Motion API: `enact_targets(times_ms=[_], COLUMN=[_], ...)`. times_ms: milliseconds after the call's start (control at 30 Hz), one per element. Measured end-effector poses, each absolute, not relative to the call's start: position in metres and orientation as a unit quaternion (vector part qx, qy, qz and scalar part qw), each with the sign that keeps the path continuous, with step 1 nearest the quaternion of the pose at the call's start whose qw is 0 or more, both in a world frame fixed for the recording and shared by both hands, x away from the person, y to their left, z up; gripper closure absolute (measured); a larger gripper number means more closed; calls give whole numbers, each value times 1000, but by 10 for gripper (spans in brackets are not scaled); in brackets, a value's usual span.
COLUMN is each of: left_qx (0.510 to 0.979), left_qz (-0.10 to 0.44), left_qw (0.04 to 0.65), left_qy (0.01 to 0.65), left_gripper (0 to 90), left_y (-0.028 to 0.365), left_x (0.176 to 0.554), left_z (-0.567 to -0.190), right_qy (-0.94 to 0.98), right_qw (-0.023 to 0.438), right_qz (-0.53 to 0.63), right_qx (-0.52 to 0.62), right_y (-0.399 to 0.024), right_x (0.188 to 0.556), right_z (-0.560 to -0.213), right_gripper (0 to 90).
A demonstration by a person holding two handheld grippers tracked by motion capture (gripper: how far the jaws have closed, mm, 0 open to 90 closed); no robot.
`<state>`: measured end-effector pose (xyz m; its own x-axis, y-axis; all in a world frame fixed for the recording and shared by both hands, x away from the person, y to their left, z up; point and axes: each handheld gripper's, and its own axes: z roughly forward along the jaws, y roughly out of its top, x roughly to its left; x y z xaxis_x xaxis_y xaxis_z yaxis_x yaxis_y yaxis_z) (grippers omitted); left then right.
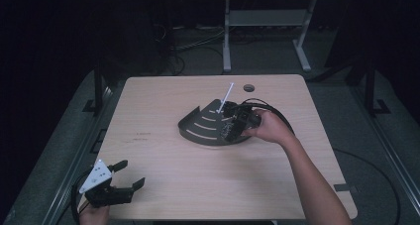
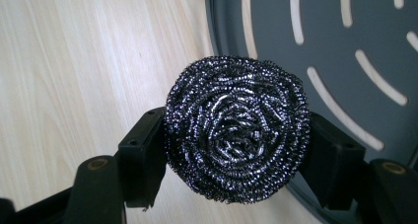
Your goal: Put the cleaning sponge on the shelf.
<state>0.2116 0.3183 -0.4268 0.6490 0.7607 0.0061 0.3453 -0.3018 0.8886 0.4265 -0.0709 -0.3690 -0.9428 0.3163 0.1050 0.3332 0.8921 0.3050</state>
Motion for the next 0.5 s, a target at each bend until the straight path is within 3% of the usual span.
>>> enact_targets(times_ms=[500], left_qx=[776], left_qz=[220], left_qw=[471], left_qy=[357], left_gripper=[133], left_y=[318], left_x=[212], left_z=[-427], right_qy=[-972], right_qw=[24], right_qz=[-156], right_qx=[-171], right_y=[-63], right_x=[442], right_z=[-365], right_gripper=[326])
